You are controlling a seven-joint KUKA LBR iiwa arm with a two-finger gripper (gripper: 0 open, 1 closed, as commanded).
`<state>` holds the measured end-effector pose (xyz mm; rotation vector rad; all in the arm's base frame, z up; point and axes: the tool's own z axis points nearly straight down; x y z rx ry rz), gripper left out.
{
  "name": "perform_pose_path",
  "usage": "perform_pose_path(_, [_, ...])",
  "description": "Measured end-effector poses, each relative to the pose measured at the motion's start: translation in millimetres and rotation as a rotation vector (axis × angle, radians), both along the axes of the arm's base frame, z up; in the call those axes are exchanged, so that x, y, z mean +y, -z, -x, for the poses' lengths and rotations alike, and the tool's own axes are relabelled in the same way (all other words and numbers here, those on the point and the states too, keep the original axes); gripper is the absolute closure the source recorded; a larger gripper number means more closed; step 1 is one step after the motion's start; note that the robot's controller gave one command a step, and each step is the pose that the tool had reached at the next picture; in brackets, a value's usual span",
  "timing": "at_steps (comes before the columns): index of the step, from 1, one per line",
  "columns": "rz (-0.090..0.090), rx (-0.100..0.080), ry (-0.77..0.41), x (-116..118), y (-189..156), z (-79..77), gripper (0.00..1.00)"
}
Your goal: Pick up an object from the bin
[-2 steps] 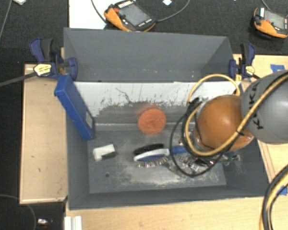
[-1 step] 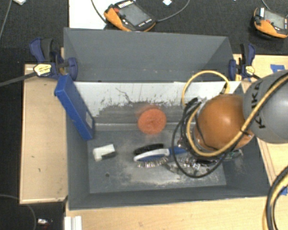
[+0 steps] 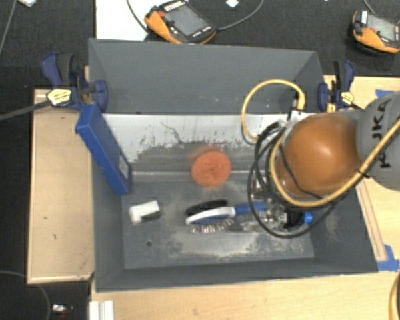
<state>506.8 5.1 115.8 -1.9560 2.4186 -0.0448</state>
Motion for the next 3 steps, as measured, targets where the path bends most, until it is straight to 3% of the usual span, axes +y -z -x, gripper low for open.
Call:
perform_pose_path(1, [-0.007, 0.003, 0.167, 14.7, -3.3, 4.3, 1.00])
perform_pose_path(2, [0.003, -0.002, -0.082, 39.3, 32.4, 12.0, 1.00])
perform_pose_path(3, [-0.001, -0.006, -0.038, 32.8, 7.2, -11.0, 1.00])
